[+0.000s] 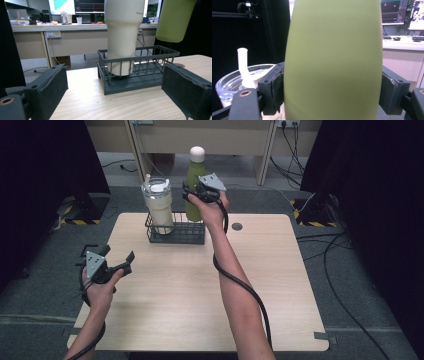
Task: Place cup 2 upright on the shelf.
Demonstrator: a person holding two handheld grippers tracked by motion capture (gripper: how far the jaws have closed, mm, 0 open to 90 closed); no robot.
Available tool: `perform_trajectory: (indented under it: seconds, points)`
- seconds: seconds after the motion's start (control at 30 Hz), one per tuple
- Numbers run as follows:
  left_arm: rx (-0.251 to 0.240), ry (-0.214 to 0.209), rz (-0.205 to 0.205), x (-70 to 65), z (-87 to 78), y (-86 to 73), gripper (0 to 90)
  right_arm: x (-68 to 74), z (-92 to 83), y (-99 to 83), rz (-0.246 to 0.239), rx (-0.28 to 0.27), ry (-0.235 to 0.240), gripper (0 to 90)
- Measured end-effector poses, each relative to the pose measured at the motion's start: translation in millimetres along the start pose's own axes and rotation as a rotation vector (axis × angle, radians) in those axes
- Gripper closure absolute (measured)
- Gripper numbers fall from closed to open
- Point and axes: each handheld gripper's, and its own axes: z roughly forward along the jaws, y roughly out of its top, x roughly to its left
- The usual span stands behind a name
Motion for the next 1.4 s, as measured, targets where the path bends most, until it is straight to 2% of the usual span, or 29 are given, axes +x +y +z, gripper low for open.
perform_trajectory:
  seconds: [0.63, 1.4]
  points:
    - [0.003, 0.001, -0.003, 0.3, 0.1, -1.9, 6.3, -1.1, 19.1, -8.0, 0.013, 0.035, -0.013, 22.0]
    - [0.004, 0.003, -0.011, 1.6, -0.3, -2.5, 6.4, -2.4, 30.6, -22.8, 0.015, 0.080, -0.026, 22.0]
